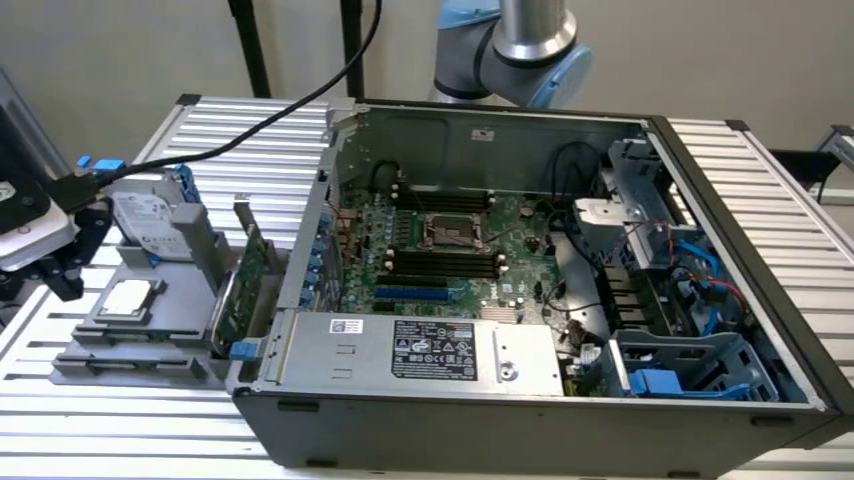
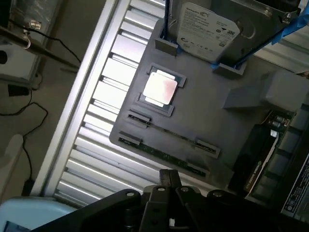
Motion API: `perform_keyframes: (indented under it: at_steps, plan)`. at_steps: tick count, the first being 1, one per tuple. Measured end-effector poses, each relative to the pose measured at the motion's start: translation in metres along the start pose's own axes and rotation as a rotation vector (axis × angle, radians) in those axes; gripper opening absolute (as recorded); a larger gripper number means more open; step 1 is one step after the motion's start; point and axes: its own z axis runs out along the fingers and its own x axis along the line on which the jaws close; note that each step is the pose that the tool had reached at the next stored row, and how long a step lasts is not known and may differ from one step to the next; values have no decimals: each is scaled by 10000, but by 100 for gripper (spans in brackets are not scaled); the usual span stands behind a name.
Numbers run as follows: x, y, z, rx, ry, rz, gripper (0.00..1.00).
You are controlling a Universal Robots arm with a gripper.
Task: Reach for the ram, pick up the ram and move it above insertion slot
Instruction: 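Pick up the ram and move it above insertion slot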
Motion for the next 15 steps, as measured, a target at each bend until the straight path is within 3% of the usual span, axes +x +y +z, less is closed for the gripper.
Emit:
perform_keyframes:
  at_steps: [15]
  plan:
    - [-2,-3,77,76,94,-2723,11]
